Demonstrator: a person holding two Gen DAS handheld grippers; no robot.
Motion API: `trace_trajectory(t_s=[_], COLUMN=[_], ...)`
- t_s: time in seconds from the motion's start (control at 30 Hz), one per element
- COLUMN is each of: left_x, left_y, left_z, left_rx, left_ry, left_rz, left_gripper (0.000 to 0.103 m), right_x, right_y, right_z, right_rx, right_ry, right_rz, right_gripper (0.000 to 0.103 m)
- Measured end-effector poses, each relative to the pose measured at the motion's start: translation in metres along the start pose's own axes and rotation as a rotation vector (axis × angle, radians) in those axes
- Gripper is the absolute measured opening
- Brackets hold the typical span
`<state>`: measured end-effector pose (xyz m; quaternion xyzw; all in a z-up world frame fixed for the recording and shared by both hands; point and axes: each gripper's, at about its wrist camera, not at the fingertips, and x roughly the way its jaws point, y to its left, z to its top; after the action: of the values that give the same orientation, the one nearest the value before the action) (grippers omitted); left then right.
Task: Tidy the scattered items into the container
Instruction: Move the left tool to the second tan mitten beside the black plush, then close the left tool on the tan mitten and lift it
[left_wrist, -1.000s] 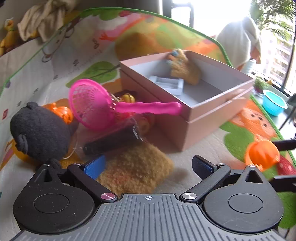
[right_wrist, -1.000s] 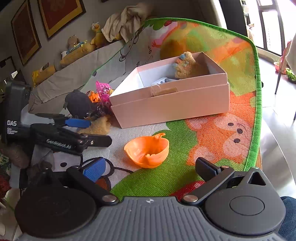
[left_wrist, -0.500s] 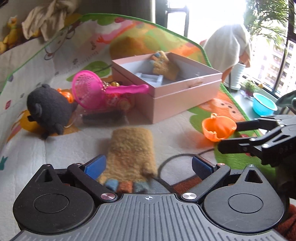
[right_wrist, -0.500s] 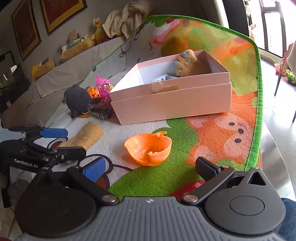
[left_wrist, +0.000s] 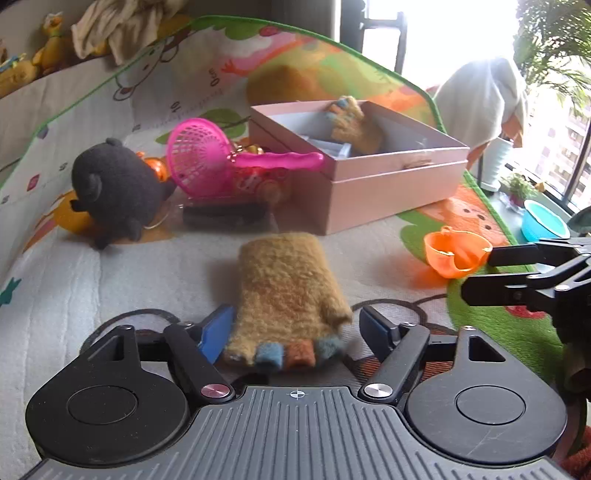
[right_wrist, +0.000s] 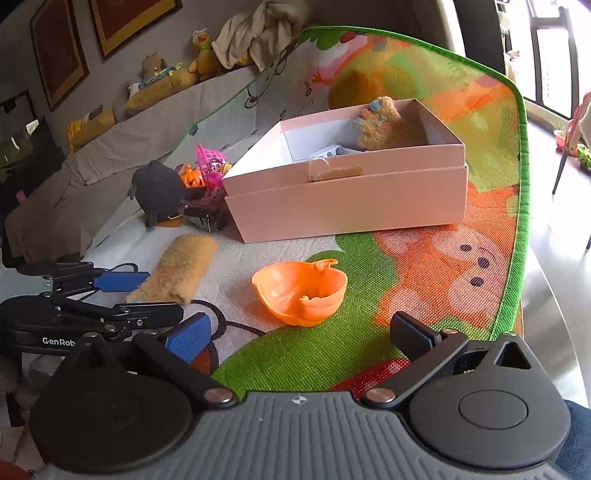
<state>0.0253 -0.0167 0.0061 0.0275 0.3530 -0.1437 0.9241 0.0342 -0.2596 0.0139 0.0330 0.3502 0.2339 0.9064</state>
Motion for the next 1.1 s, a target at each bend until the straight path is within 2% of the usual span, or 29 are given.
trace_trajectory(t_s=[0.13,0.3,0.53,0.6,0.67,0.73,0.77,0.8,0.9,0.97,1.1], left_x=[0.002,0.007,0.003,0.000,-0.005,-0.009,-0.011,-0.015,-0.022,-0.019,-0.003], left_y=[-0.012,-0.007,0.001,0.012,0.027,0.042,0.049,0.055,0.059,0.050,0.031], left_z=[-0.003,0.000,-0.002,-0.003,-0.005,-0.007,-0.007,-0.007,-0.006,-0.002,0.009], left_rx=[0.055,0.000,0.038,0.037,0.027,-0.007,-0.035,-0.066,-0.124,-0.089,0.026], left_ry=[-0.019,-0.025,-0.027,-0.022,-0.021,-0.024,-0.028,-0.037,-0.067,-0.075,-0.068], left_rz=[0.030,0.048,0.045,0.094,0.194,0.306,0.332,0.323,0.200,0.163,0.157], left_gripper=[0.072,0.077,0.072,0.079,0.091,0.092,0.092,0.092,0.094,0.095,0.095], right_x=[0.003,0.003,0.003,0.003,0.003,0.003,0.003,0.003,0.003,0.003,0.001], right_y=[0.006,0.005,0.005,0.005,0.005,0.005,0.005,0.005,0.005,0.005,0.014], right_z=[0.000,0.000,-0.001,-0.001,-0.001,-0.001,-0.001,-0.001,-0.001,0.000,0.005], right_rx=[-0.037,-0.038,-0.037,-0.037,-0.037,-0.037,-0.037,-0.038,-0.038,-0.039,-0.112], right_ry=[0.011,0.010,0.010,0.010,0.010,0.010,0.010,0.010,0.010,0.010,-0.005], right_rz=[-0.031,-0.031,-0.030,-0.030,-0.030,-0.030,-0.030,-0.030,-0.031,-0.037,-0.099], right_gripper=[0.103,0.103,0.103,0.103,0.103,0.103,0.103,0.103,0.103,0.103,0.101])
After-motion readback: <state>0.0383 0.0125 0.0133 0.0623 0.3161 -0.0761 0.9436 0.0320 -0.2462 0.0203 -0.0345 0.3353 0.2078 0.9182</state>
